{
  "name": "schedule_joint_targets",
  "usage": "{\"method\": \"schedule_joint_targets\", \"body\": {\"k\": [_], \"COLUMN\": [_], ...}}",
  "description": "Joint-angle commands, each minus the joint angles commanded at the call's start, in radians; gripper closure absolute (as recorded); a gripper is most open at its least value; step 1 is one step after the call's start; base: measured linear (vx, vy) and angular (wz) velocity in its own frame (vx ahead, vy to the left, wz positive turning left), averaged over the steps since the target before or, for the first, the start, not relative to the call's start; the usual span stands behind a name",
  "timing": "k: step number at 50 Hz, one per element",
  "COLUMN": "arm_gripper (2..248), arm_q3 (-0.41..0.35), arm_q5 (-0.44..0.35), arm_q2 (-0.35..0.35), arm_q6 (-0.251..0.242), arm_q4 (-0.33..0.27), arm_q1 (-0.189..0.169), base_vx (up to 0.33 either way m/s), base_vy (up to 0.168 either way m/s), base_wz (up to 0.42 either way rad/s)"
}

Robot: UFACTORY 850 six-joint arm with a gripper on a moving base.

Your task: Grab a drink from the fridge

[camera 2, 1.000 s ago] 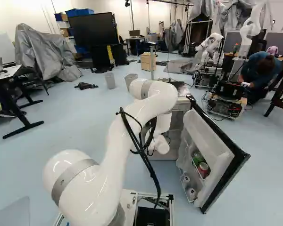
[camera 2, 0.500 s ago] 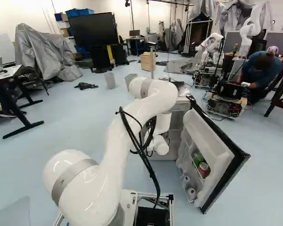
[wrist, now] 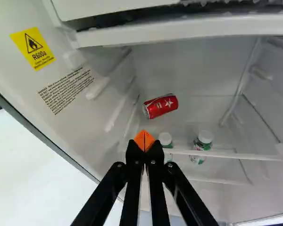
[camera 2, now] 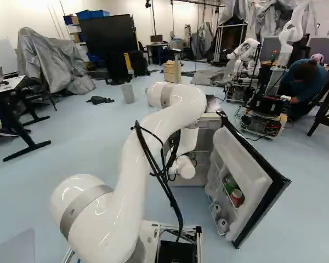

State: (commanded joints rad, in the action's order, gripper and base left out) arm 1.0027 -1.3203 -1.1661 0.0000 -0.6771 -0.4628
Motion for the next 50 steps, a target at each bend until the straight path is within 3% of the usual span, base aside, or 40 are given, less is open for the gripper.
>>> {"method": "schedule_joint_targets", "body": {"k": [50], "arm_gripper": [224], "arm_q3": [-0.25], "arm_q5": [0.0], "arm_q2": [0.238], "arm_q6": [0.0], "arm_q4": [0.271], "arm_q1": [0.022], "base_vx": [0.0], "base_vy": [0.0], "base_wz": [0.0]}}
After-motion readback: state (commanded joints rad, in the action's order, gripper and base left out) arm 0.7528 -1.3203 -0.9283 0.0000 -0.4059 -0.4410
